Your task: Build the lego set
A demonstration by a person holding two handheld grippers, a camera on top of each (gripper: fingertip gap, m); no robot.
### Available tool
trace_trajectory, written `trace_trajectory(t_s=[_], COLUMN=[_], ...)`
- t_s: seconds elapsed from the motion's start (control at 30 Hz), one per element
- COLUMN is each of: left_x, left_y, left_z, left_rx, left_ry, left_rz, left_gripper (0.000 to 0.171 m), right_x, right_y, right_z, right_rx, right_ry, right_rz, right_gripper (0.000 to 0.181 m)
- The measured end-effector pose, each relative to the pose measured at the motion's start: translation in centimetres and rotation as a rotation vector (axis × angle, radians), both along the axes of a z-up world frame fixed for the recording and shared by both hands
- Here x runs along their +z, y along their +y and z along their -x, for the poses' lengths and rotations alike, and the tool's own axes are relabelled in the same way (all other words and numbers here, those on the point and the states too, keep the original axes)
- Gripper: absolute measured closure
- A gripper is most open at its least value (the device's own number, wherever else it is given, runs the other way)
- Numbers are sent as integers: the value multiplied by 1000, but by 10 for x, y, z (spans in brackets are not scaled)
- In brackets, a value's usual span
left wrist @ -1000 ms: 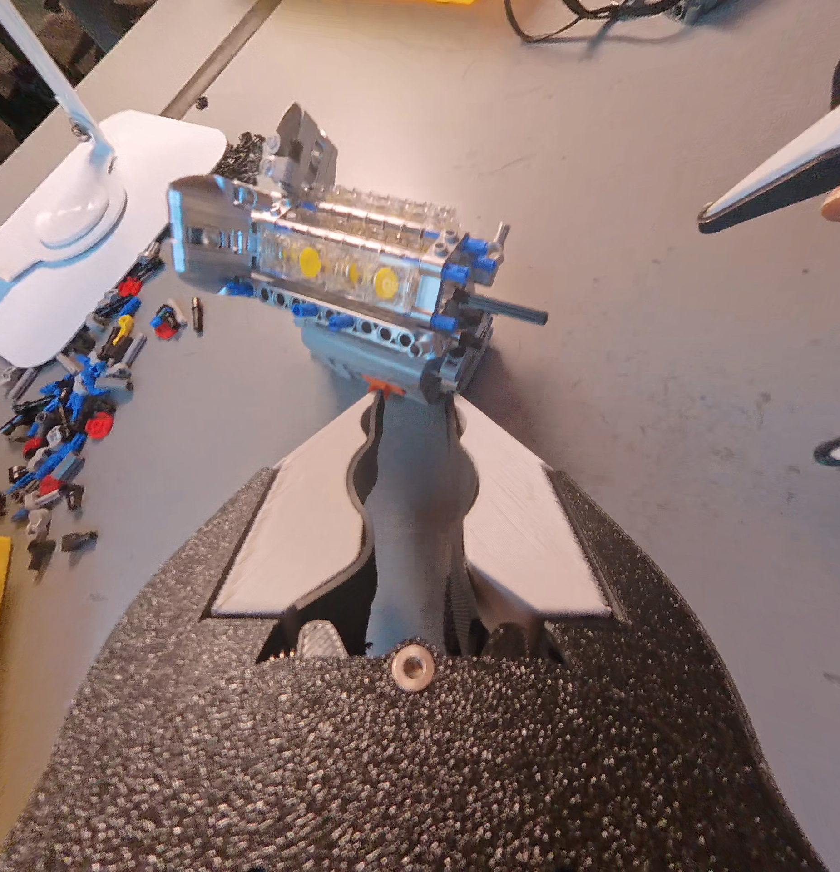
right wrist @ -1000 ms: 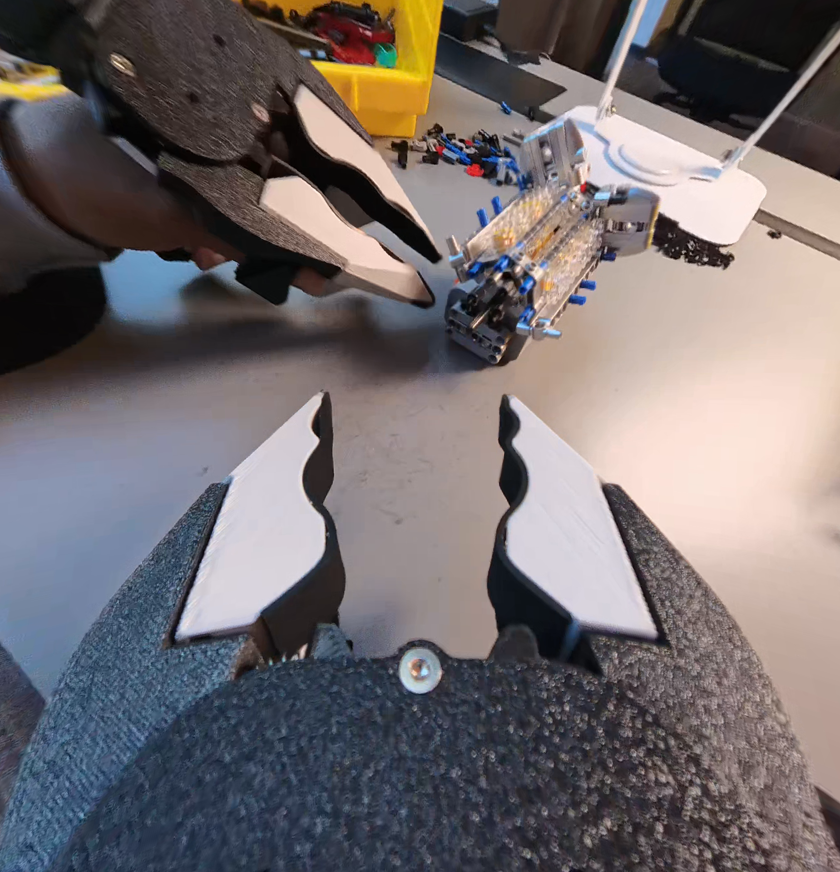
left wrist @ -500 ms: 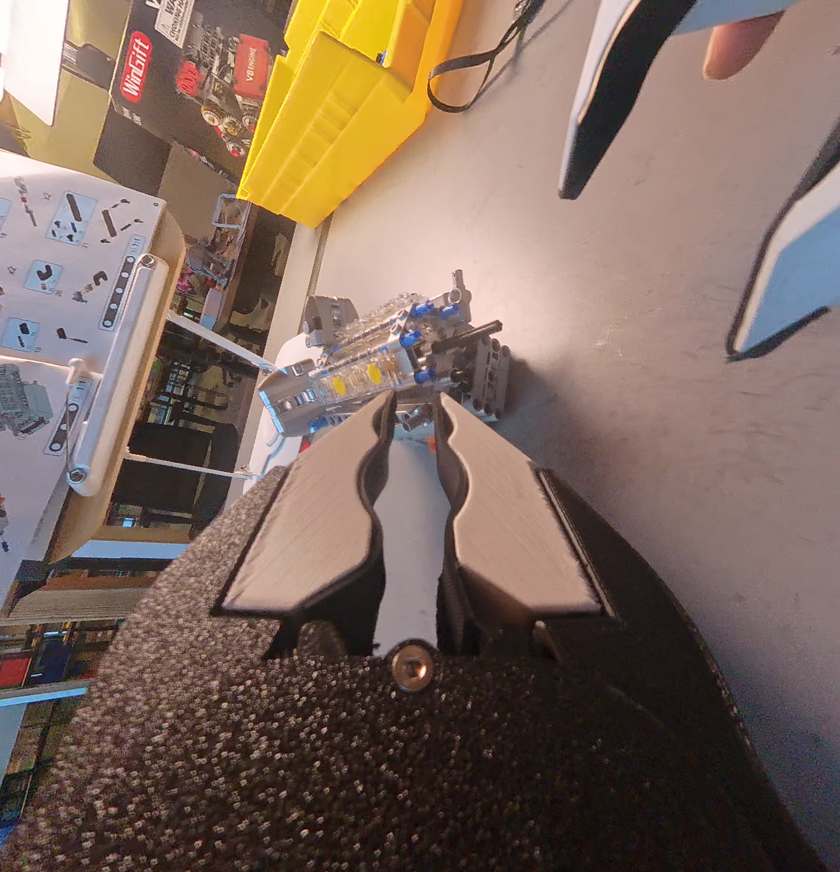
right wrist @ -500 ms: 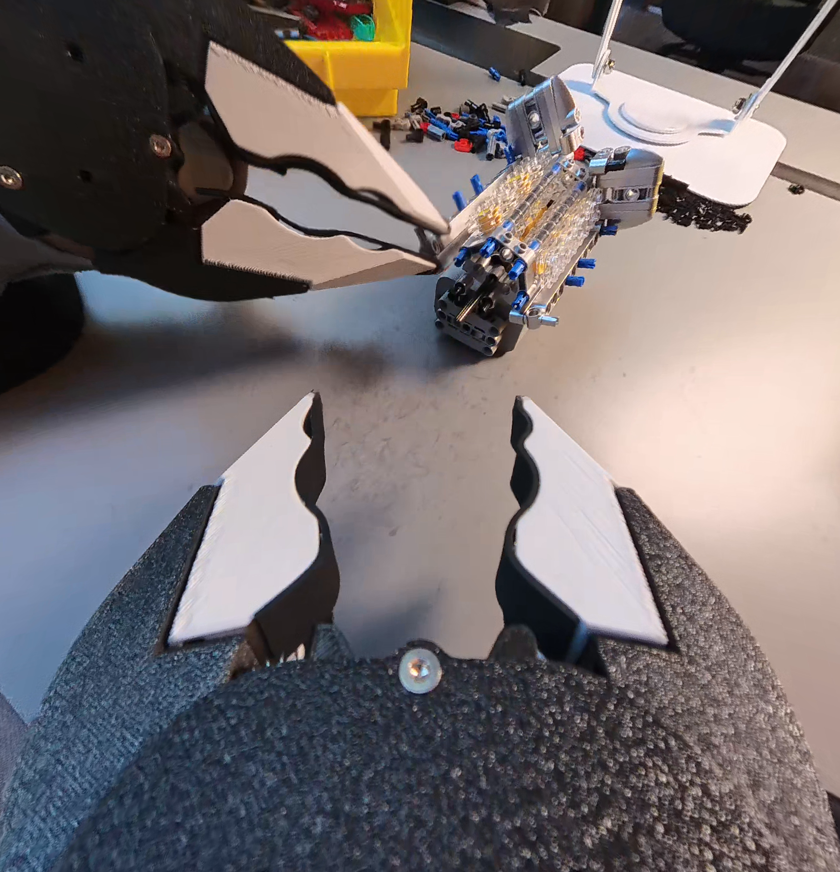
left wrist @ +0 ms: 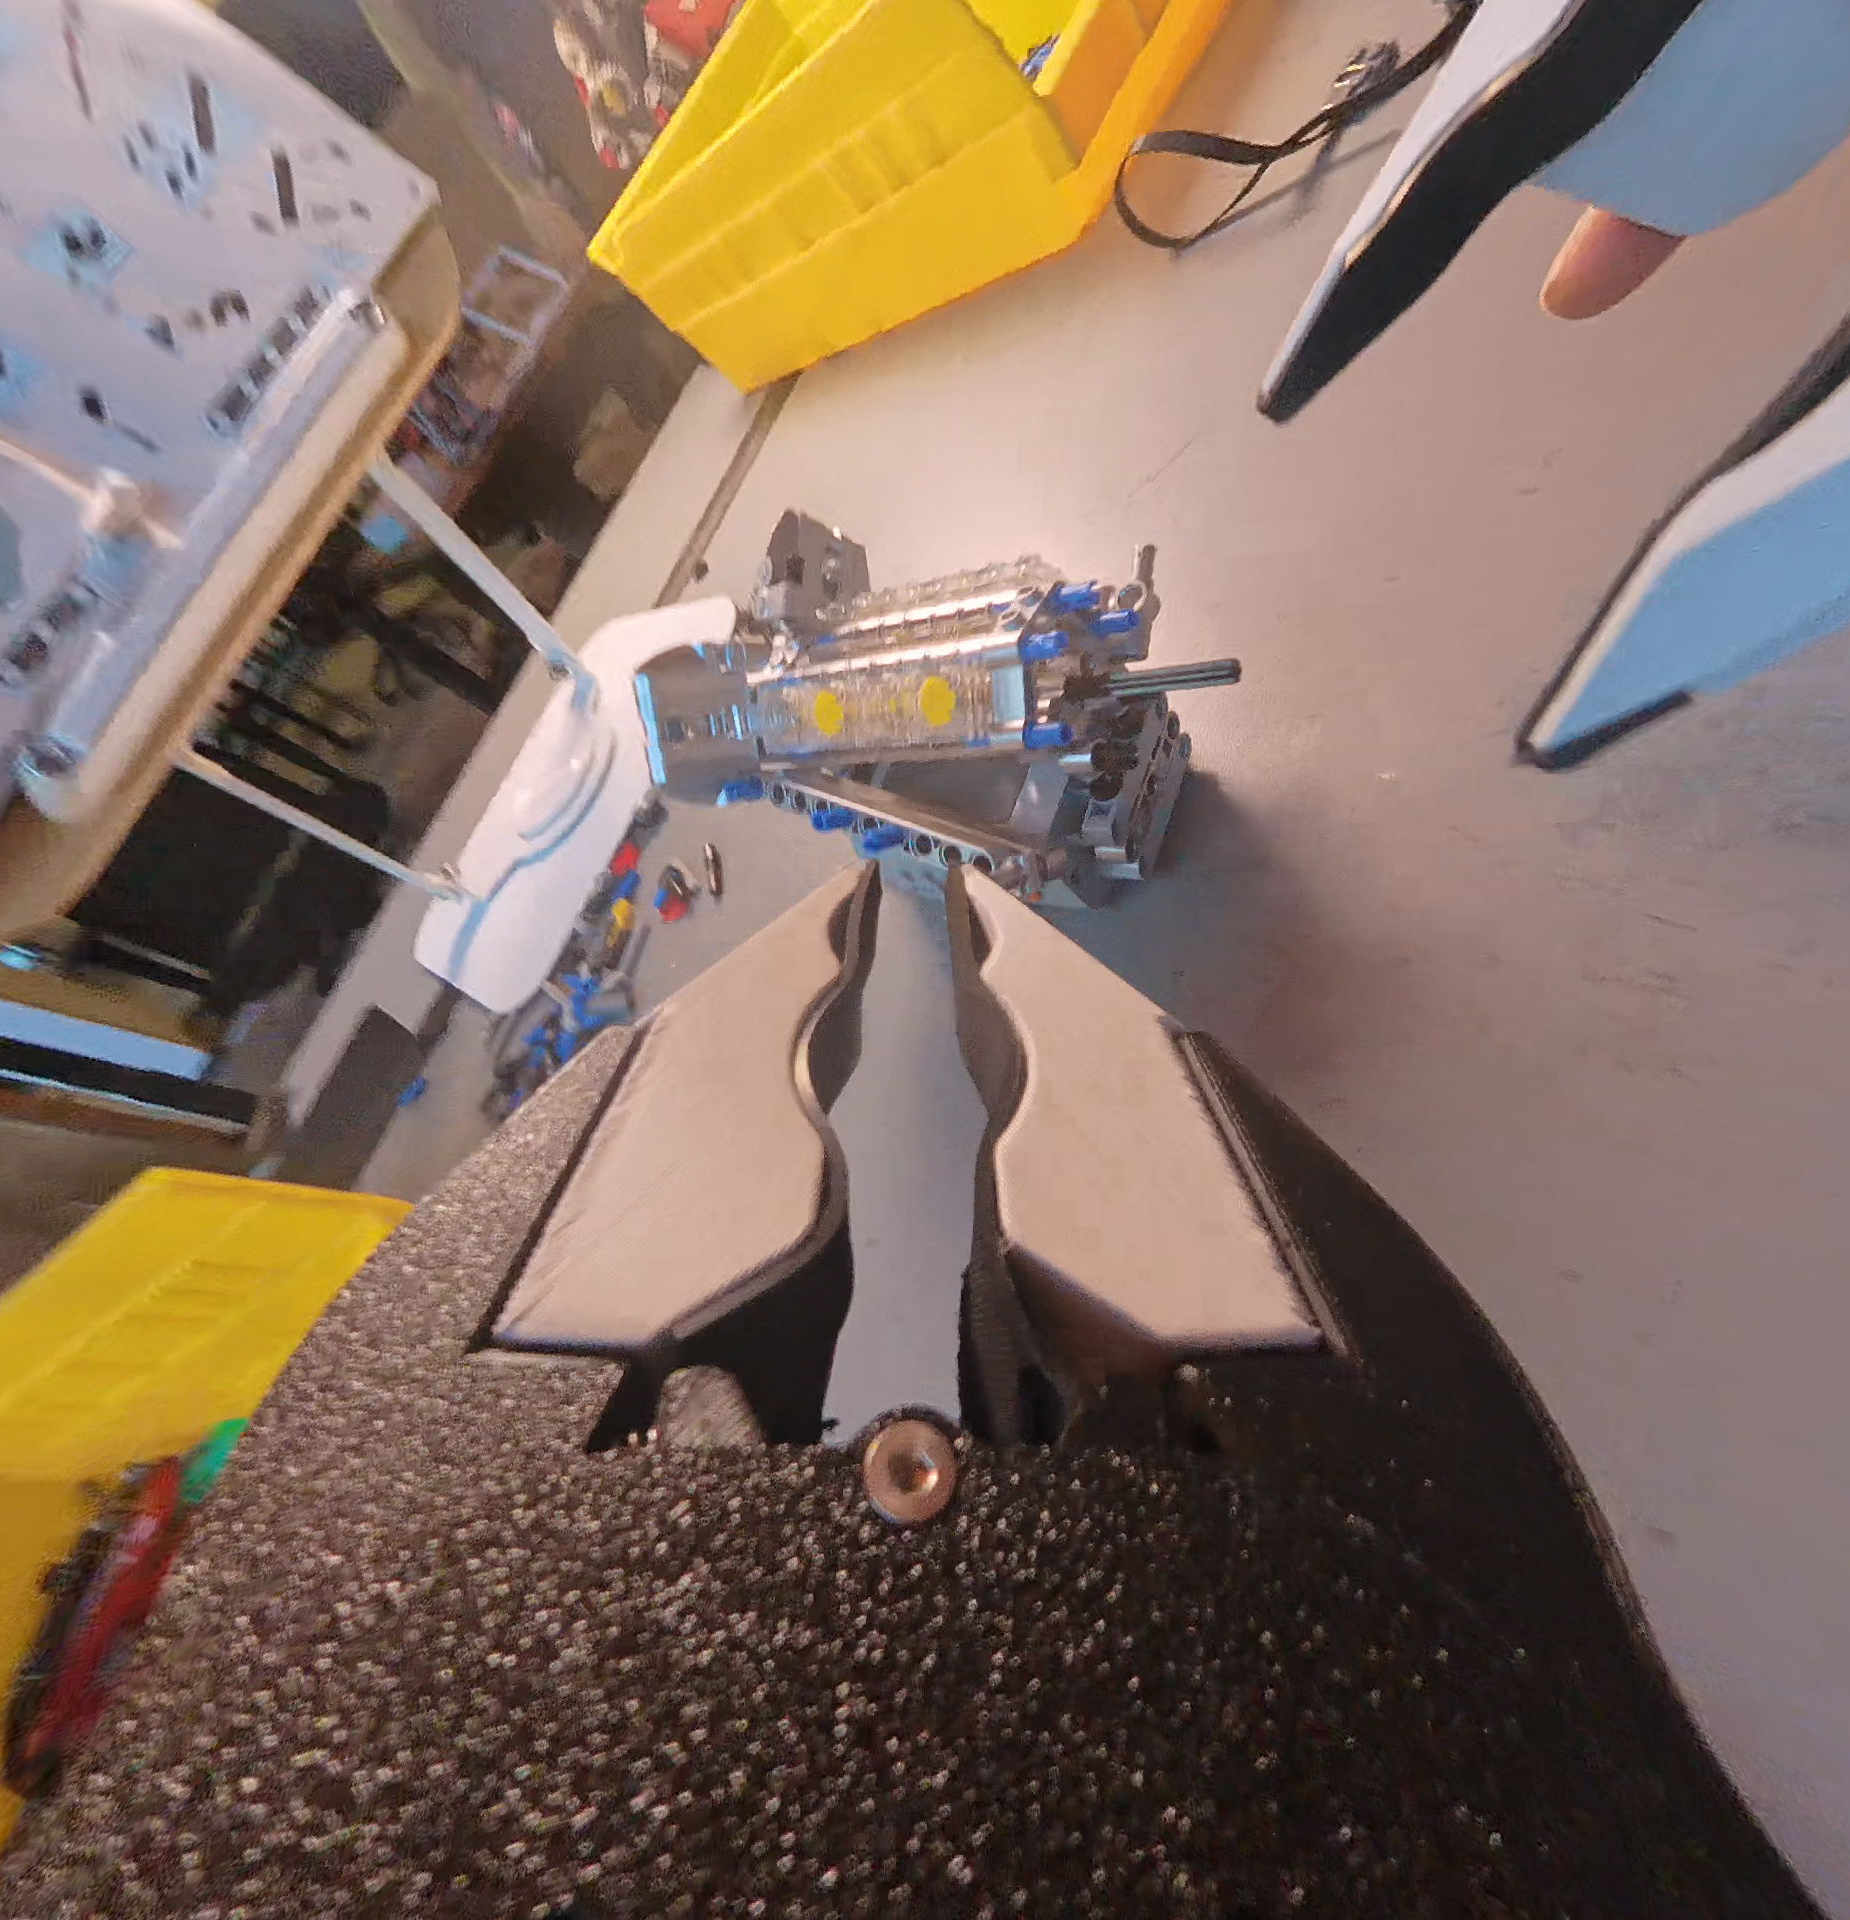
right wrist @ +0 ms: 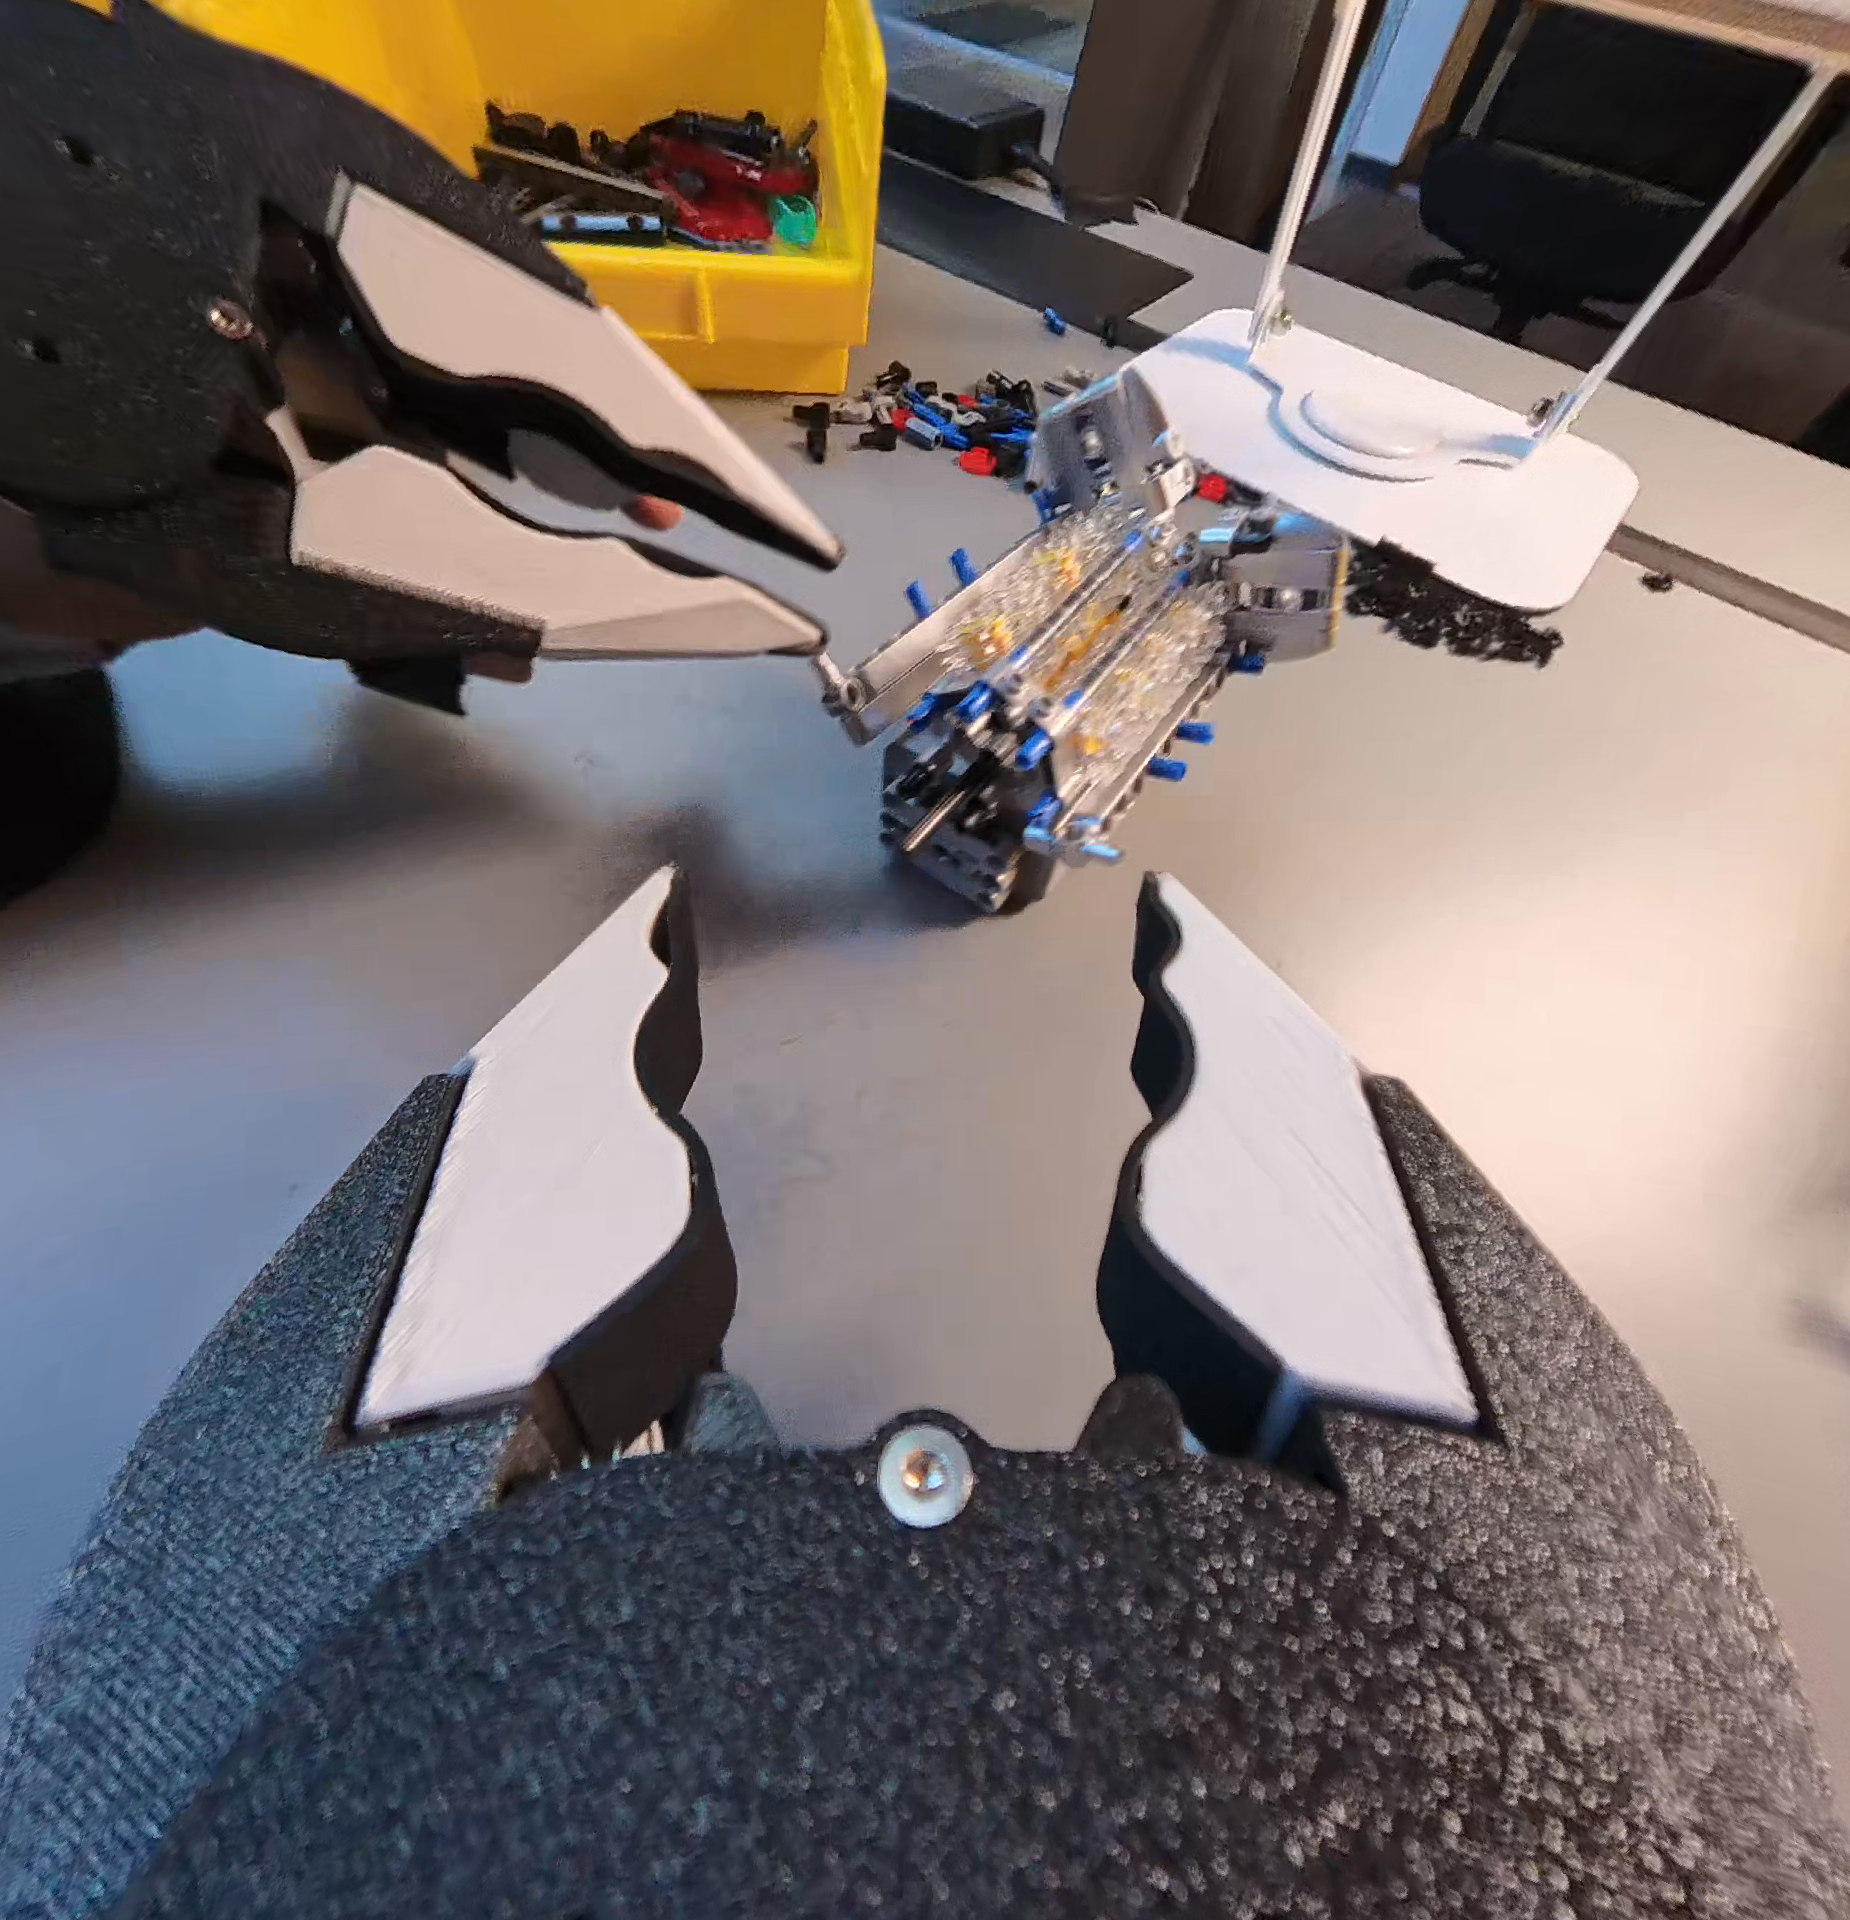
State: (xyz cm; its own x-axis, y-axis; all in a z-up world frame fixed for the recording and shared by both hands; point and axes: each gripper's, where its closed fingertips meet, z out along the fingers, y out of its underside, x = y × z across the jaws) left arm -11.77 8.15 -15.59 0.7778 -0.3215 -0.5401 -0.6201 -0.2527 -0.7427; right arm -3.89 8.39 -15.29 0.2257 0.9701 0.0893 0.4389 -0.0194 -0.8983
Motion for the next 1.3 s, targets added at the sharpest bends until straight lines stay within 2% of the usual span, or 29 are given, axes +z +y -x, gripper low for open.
trace_trajectory(t_s=[0.07, 0.17, 0.27, 0.3, 0.43, 0.6, 0.7, 0.77, 0.83, 0.93, 0.97, 1.2, 1.3], left_x=[-9, -10, -10, -10, -9, -9, -8, -3, -3, -10, -13, -28, -35], left_y=[1, 9, 17, 19, 20, 18, 15, 17, 19, 21, 20, 19, 18], left_z=[-1, -10, -16, -14, -17, -12, -10, -10, -12, -11, -13, -11, -9], left_rx=[-7, -53, -60, -41, -71, -77, -66, -60, -60, -49, -58, -42, -39], left_ry=[-107, -181, -205, -207, -314, -334, -322, -324, -301, -239, -242, -172, -130], left_rz=[64, 89, 100, 90, 110, 120, 117, 94, 89, 98, 108, 160, 184], left_gripper=[159, 158, 159, 166, 168, 162, 162, 162, 160, 164, 164, 166, 163], right_x=[-3, -11, -13, -15, -19, -6, -17, -20, -21, -18, -16, -17, -21], right_y=[14, 22, 30, 35, 29, 32, 31, 27, 22, 29, 30, 34, 35], right_z=[9, 33, 51, 53, 56, 45, 44, 50, 57, 58, 57, 56, 56], right_rx=[18, 38, 11, -6, 34, 50, 68, 83, 92, 57, 55, 0, -2], right_ry=[-20, -59, -60, -70, -61, 29, -8, 6, 24, 32, 34, -101, -134], right_rz=[45, 78, 155, 162, 204, 329, 489, 555, 594, 528, 500, 153, 106], right_gripper=[93, 80, 77, 77, 75, 73, 63, 65, 75, 98, 100, 104, 104])
